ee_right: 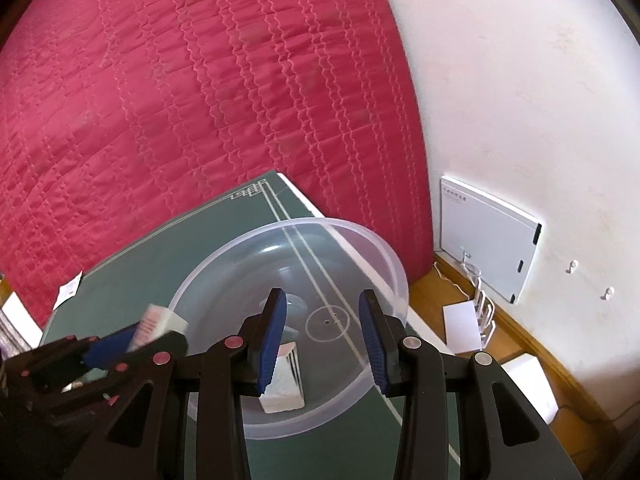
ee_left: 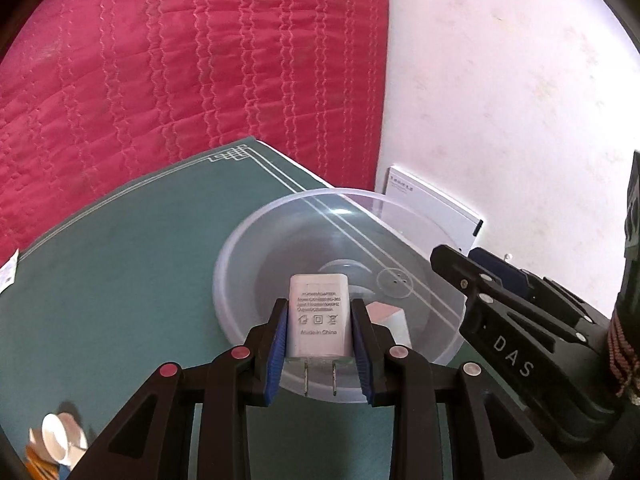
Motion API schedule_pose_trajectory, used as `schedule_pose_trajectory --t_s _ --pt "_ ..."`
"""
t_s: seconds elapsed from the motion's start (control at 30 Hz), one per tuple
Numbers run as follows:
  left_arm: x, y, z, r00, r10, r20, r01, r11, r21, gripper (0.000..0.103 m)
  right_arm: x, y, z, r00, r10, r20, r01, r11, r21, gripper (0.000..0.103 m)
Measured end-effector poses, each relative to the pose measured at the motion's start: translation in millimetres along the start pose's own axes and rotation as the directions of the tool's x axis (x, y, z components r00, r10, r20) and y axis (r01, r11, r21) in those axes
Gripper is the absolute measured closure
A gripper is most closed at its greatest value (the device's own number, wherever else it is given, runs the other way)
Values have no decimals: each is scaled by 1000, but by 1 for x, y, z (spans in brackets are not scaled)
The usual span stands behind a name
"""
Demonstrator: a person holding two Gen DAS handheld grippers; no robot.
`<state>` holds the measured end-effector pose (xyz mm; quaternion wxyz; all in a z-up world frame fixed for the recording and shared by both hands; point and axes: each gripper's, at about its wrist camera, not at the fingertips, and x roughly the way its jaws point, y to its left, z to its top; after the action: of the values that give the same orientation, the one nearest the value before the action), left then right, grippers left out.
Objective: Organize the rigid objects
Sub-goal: 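Open the left gripper to drop the white charger into the bowl, then move both grippers back toward the remaining objects on the table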
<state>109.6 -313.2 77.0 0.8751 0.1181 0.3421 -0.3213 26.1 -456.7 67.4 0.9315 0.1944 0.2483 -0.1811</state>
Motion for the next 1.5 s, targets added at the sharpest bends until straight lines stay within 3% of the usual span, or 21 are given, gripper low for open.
schedule_pose_trajectory --t_s 0.13,0.3,0.4,1.1,1.5 --pt "-2 7 -5 1000 15 20 -15 1000 -8 27 1 -4 0 1000 -11 1 11 1000 15 61" --pt "-9 23 -13 993 114 25 -113 993 -36 11 1 -4 -2 1000 -14 2 14 1000 7 61" --pt "-12 31 -21 977 215 5 -214 975 -63 10 3 -4 -3 1000 -21 -1 21 1000 -3 61" --pt "-43 57 -48 937 349 28 -345 935 -82 4 3 13 -13 1000 -10 4 10 997 -78 60" --pt "-65 72 -65 921 388 41 -382 918 -107 1 -9 35 -20 998 58 -1 -58 986 -154 56"
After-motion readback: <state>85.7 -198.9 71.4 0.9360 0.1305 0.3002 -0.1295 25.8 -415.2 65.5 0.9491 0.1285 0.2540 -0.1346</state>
